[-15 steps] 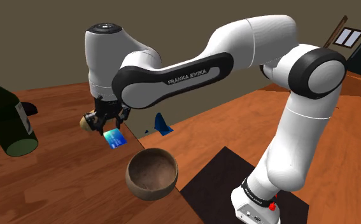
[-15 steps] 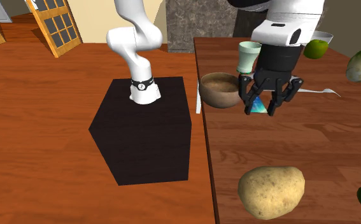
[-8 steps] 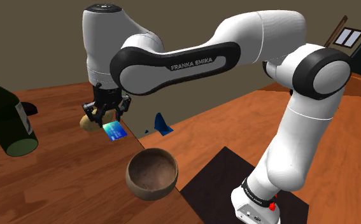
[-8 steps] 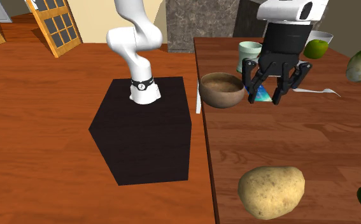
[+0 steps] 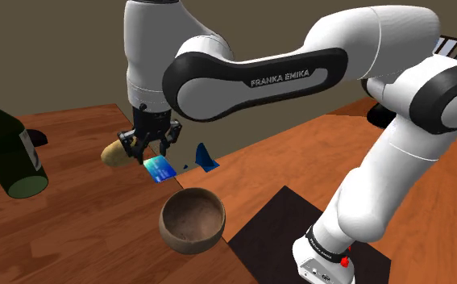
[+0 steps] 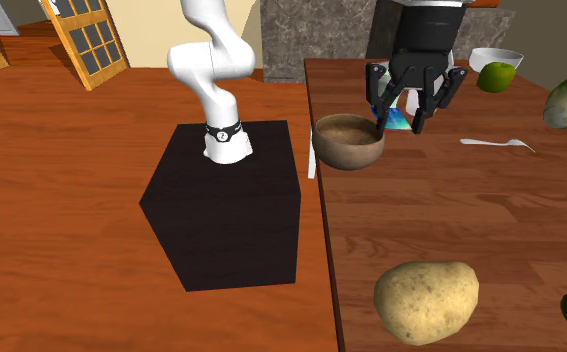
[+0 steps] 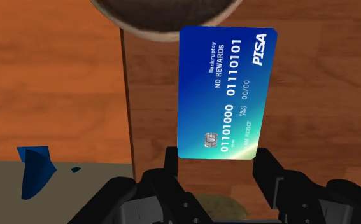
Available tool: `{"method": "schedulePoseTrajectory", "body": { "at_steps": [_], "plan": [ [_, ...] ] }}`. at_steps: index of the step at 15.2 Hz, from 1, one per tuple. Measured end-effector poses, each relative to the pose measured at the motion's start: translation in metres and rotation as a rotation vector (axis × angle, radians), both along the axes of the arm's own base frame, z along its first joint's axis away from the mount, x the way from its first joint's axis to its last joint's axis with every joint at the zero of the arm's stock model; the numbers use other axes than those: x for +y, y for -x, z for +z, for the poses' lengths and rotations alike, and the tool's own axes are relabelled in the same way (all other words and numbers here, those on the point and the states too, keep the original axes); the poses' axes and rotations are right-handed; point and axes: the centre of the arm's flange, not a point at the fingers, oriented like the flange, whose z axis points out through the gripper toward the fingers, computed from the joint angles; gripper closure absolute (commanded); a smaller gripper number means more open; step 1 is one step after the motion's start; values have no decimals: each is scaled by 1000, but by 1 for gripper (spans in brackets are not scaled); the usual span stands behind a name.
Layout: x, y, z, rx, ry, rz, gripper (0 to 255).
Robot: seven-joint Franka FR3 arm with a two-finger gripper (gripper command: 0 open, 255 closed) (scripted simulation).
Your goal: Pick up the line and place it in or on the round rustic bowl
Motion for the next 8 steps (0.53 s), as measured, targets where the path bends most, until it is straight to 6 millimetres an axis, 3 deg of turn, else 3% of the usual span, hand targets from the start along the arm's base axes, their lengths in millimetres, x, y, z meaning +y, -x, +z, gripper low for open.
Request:
{"method": "schedulePoseTrajectory", "body": {
  "at_steps": [8],
  "plan": [
    [-24, 100, 5, 0, 0, -1, 255]
  ]
}}
